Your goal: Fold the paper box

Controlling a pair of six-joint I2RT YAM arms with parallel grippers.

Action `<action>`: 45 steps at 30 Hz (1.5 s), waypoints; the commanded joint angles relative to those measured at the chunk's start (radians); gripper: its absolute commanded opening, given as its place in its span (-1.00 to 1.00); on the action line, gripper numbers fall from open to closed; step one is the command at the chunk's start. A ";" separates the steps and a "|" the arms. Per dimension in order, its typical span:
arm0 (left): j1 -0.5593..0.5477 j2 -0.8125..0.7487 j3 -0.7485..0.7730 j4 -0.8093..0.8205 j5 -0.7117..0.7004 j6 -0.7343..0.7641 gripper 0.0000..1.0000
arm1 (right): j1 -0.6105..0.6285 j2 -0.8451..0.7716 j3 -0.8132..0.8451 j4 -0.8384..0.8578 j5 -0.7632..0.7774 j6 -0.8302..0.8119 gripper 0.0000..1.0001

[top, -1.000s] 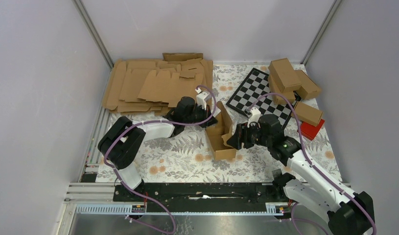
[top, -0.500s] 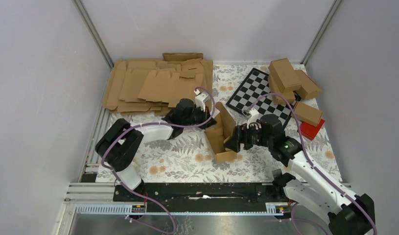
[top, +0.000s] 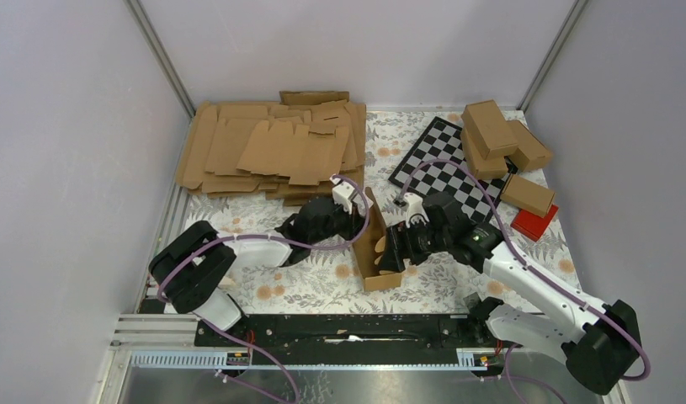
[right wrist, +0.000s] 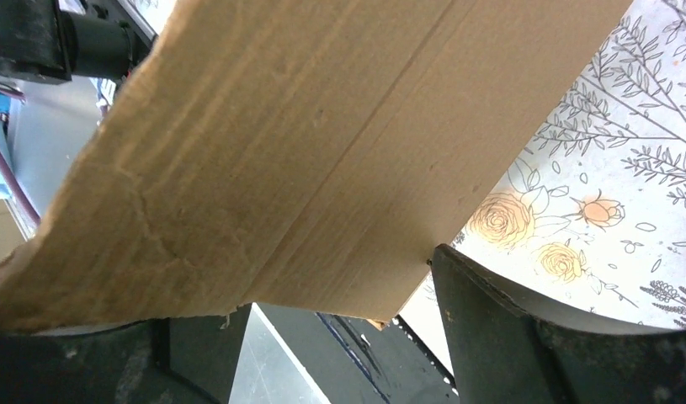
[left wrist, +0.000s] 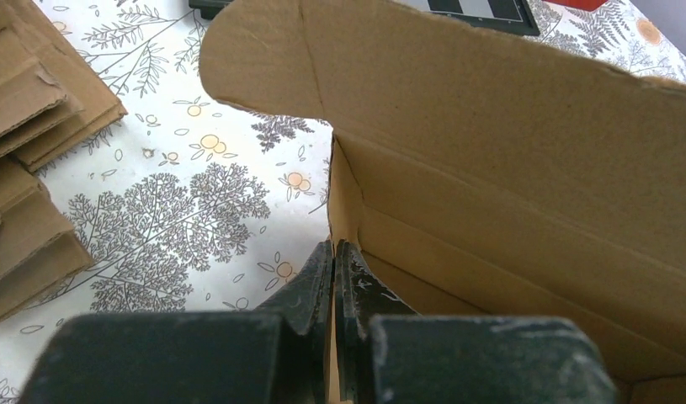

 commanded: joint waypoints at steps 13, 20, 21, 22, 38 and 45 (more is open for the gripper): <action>-0.030 0.011 -0.142 0.275 -0.104 0.081 -1.00 | 0.039 -0.093 0.154 -0.108 0.030 -0.054 0.99; -0.049 -0.002 -0.149 0.271 -0.166 0.114 -1.00 | 0.040 -0.068 0.195 -0.138 0.173 -0.003 0.89; -0.050 -0.006 -0.152 0.275 -0.171 0.118 -1.00 | 0.039 -0.053 0.202 -0.149 0.189 0.000 0.84; -0.053 -0.009 -0.156 0.281 -0.173 0.122 -1.00 | 0.040 -0.035 0.207 -0.157 0.196 0.004 0.80; -0.122 0.006 -0.141 0.265 -0.247 0.216 -1.00 | 0.040 0.027 0.250 -0.199 0.308 0.007 0.38; -0.126 0.017 -0.135 0.258 -0.249 0.218 -1.00 | 0.040 0.068 0.204 -0.179 0.266 -0.018 -0.09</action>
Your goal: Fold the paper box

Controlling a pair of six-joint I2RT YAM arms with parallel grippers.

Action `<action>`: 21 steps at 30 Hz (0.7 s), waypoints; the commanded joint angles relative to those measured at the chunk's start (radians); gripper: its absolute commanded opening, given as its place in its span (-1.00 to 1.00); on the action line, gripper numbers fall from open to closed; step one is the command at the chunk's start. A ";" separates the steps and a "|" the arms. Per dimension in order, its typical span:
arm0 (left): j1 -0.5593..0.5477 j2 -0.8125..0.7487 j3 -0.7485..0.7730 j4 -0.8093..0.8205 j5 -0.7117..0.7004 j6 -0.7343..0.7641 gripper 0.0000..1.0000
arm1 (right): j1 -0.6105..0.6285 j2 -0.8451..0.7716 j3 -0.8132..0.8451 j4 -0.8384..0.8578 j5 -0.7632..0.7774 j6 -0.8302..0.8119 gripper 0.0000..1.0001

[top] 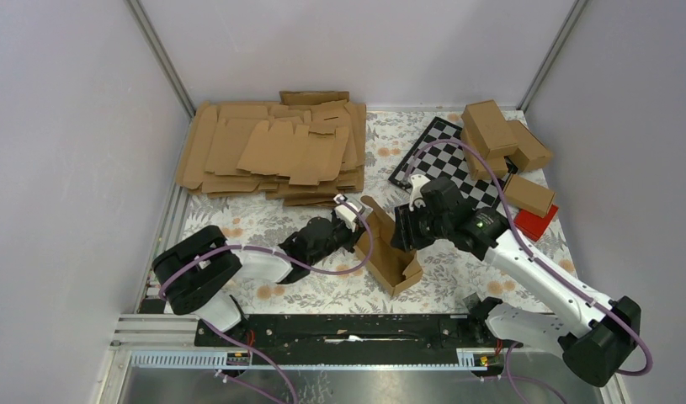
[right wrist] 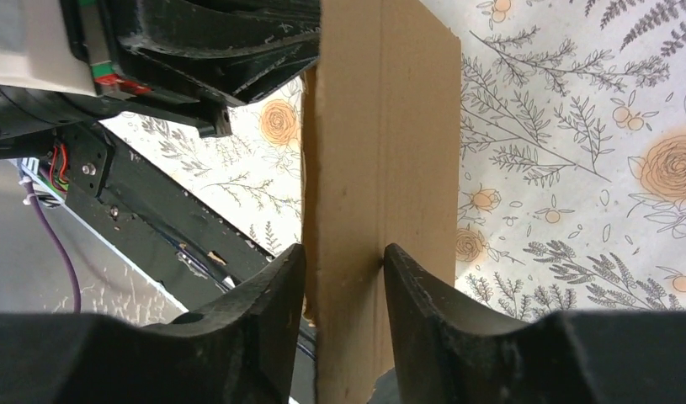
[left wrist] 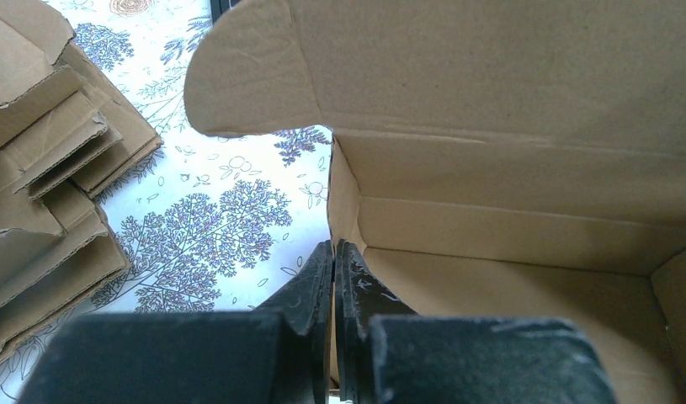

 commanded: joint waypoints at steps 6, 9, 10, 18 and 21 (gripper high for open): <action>-0.002 0.033 0.040 -0.075 -0.021 -0.017 -1.00 | 0.012 0.041 -0.077 0.043 -0.073 -0.033 -0.29; -0.002 0.002 0.025 -0.092 -0.035 -0.059 -0.81 | 0.031 0.062 -0.102 0.060 -0.059 -0.026 -0.31; -0.003 -0.015 0.024 -0.111 -0.044 -0.074 -0.69 | 0.036 0.069 -0.107 0.067 -0.055 -0.023 -0.30; -0.003 -0.182 0.160 -0.579 -0.152 -0.265 0.30 | 0.057 0.109 -0.120 0.103 -0.018 -0.008 -0.30; 0.000 -0.246 0.157 -0.695 -0.180 -0.356 0.48 | 0.057 0.112 -0.137 0.139 -0.038 0.004 -0.28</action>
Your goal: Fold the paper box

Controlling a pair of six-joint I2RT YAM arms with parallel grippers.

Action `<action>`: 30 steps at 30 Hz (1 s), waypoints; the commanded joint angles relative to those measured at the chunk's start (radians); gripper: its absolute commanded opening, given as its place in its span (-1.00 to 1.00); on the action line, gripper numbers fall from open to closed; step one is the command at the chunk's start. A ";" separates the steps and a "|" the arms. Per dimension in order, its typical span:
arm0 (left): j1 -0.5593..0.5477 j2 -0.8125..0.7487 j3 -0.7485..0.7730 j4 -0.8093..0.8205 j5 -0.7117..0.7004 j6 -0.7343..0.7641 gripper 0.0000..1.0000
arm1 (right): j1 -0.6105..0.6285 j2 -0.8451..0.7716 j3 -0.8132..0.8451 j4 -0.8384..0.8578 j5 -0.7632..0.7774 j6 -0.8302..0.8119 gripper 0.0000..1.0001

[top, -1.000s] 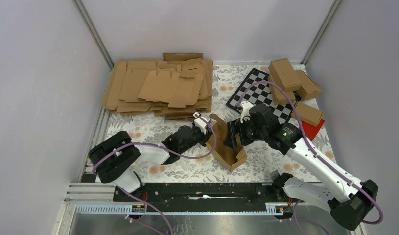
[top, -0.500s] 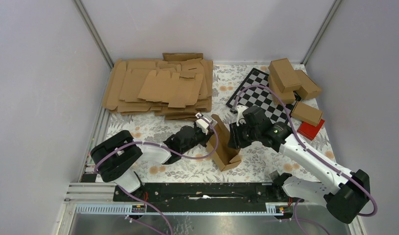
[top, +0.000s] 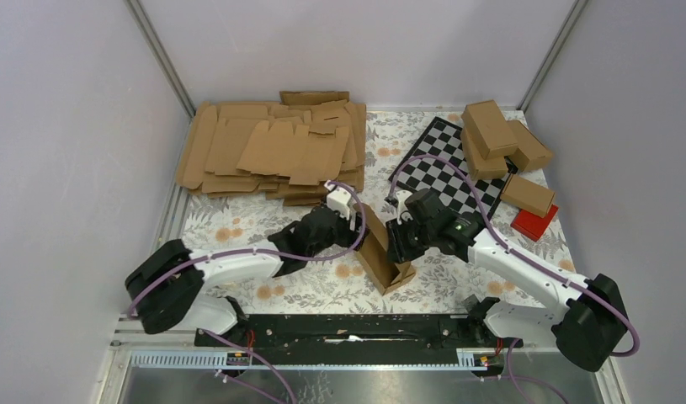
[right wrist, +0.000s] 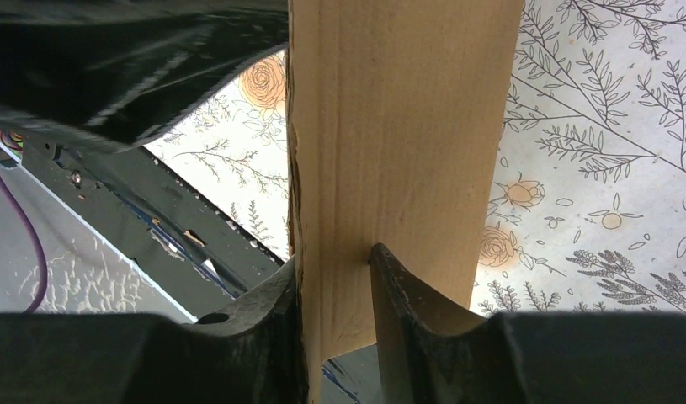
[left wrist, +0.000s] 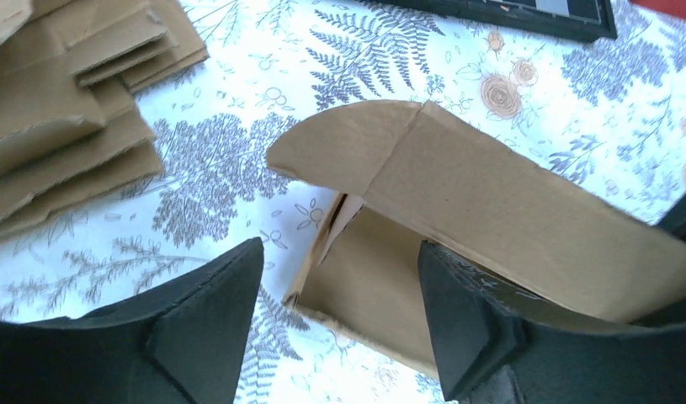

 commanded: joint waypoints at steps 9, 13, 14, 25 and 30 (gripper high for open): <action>0.053 -0.131 -0.059 -0.280 0.031 -0.367 0.53 | 0.012 0.088 -0.066 0.110 -0.037 0.032 -0.13; 0.094 -0.064 -0.104 -0.165 0.165 -0.423 0.20 | 0.013 0.086 -0.076 0.122 -0.024 0.038 -0.12; 0.102 -0.047 -0.118 -0.119 0.200 -0.434 0.04 | 0.013 0.081 -0.080 0.127 -0.024 0.040 -0.12; 0.118 0.170 -0.133 0.151 0.370 -0.528 -0.89 | 0.013 0.034 -0.049 0.123 -0.081 0.054 0.62; 0.118 0.193 -0.119 0.182 0.376 -0.533 -0.91 | 0.012 -0.006 0.032 0.027 -0.034 0.025 0.99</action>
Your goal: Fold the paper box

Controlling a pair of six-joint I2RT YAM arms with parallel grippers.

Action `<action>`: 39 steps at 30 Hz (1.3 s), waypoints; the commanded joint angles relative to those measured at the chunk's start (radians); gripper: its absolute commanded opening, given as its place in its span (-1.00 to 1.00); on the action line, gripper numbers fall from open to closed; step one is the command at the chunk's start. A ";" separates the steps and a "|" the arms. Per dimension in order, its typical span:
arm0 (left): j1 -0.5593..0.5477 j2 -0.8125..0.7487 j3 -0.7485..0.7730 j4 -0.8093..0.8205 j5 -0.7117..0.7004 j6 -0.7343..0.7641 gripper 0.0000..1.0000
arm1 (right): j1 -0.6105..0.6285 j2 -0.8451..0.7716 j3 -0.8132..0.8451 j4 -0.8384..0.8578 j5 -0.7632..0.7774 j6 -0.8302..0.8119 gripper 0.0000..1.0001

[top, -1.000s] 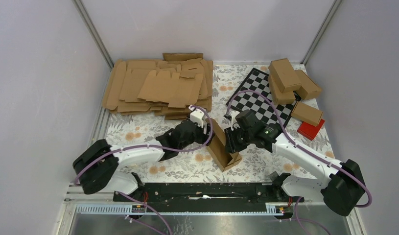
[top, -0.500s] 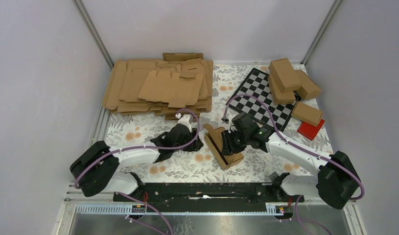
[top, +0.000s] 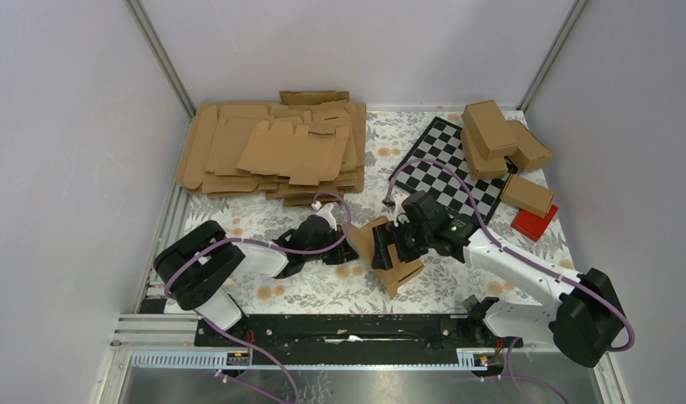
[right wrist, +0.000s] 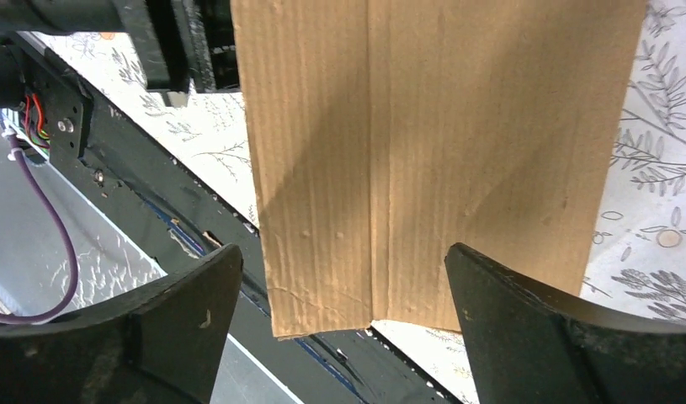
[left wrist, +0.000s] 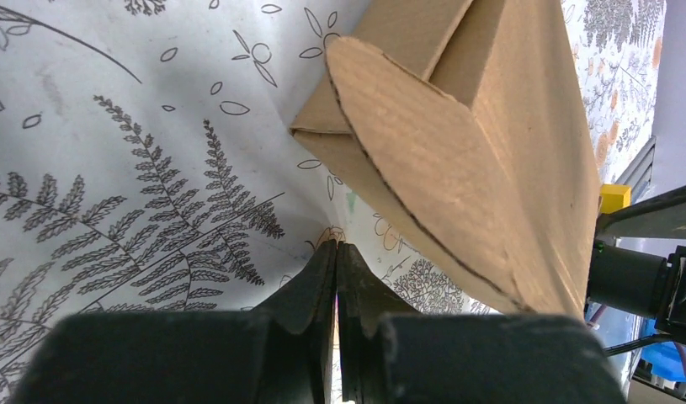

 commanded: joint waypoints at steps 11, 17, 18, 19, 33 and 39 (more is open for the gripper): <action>0.000 -0.001 0.022 0.059 0.012 -0.007 -0.99 | 0.004 0.038 0.168 -0.146 0.382 -0.042 0.99; -0.004 0.006 0.018 0.080 0.015 -0.019 -1.00 | -0.080 0.145 0.120 -0.070 0.302 -0.019 0.61; -0.004 0.005 0.017 0.081 0.015 -0.018 -1.00 | -0.124 0.129 0.092 -0.038 0.252 -0.014 0.48; -0.005 0.003 0.017 0.080 0.015 -0.017 -1.00 | -0.165 0.109 0.063 -0.003 0.192 -0.010 0.40; -0.005 0.044 0.034 0.126 0.047 -0.026 -1.00 | -0.303 0.117 -0.066 0.145 -0.039 0.047 -0.25; -0.003 0.082 0.057 0.170 0.094 -0.033 -1.00 | -0.370 0.116 -0.135 0.244 -0.137 0.097 -0.47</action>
